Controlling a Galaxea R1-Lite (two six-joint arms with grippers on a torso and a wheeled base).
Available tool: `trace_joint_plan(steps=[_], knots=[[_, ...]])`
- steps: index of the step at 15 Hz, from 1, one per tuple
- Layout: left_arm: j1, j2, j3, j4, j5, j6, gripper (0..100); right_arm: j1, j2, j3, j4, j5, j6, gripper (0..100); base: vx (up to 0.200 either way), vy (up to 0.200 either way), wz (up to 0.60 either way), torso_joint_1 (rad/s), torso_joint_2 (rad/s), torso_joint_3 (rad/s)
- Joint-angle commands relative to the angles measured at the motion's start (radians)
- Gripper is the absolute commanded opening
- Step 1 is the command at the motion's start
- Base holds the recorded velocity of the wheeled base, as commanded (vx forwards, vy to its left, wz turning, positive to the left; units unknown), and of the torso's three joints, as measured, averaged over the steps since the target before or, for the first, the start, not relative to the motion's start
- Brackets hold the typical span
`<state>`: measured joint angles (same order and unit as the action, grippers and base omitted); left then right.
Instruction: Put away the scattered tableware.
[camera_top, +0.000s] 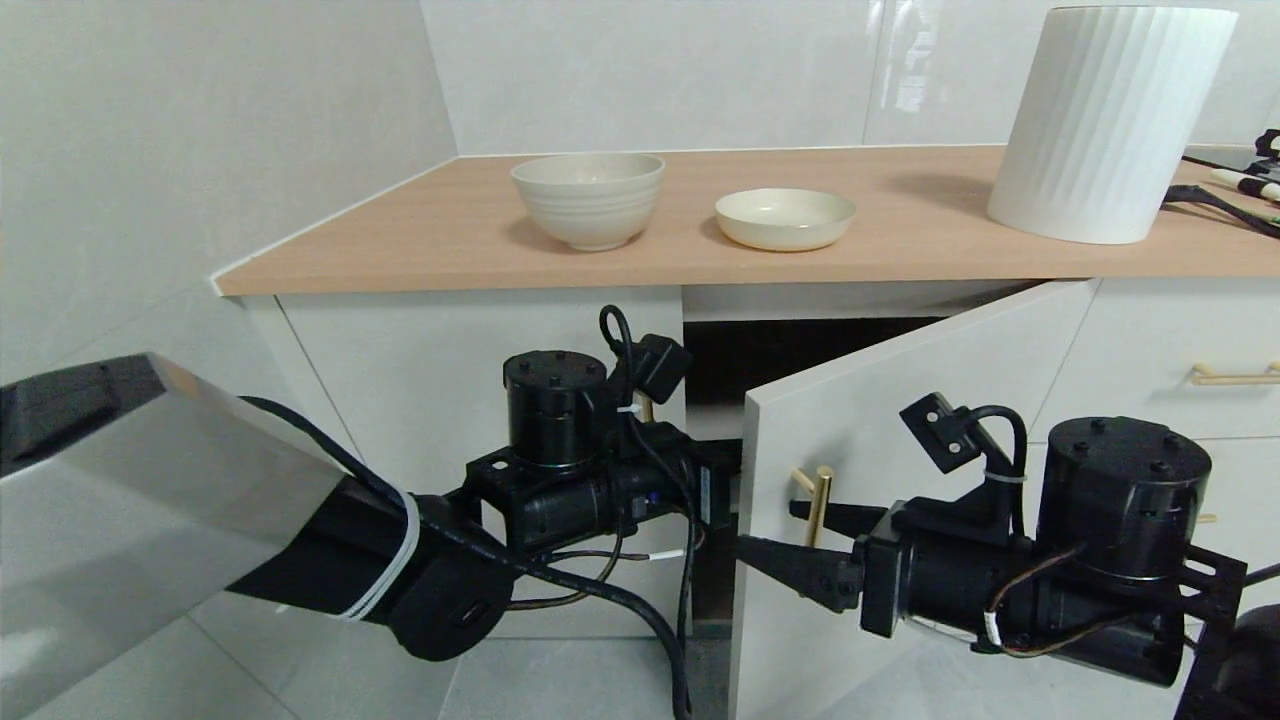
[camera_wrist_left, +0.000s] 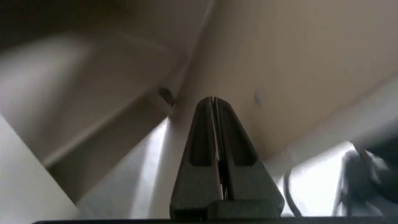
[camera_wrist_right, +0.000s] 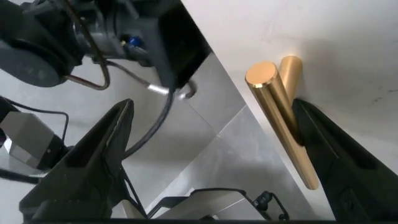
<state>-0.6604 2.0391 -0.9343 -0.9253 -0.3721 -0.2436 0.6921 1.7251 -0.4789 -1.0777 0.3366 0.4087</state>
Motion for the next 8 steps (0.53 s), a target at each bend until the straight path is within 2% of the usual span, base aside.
trace_joint_plan(steps=[1, 3, 5, 8], knots=[[-0.011, 0.016, -0.011, -0.017, 0.012, -0.002, 0, -0.026, 0.001, 0.006, 0.002, -0.034, -0.004, 100, 0.0, 0.0, 0.0, 0.0, 0.0, 0.0], [-0.019, 0.016, -0.003, -0.053, 0.012, -0.002, 0, -0.052, 0.001, 0.008, 0.002, -0.041, -0.014, 100, 0.0, 0.0, 0.0, 0.0, 0.0, 0.0], [-0.021, 0.019, 0.003, -0.087, 0.01, -0.002, 0, -0.121, 0.008, 0.006, 0.002, -0.036, -0.073, 100, 0.0, 0.0, 0.0, 0.0, 0.0, 0.0], [-0.024, 0.019, 0.015, -0.095, 0.01, -0.002, 0, -0.148, -0.07, 0.039, 0.008, -0.033, -0.134, 100, 0.0, 0.0, 0.0, 0.0, 0.0, 0.0]])
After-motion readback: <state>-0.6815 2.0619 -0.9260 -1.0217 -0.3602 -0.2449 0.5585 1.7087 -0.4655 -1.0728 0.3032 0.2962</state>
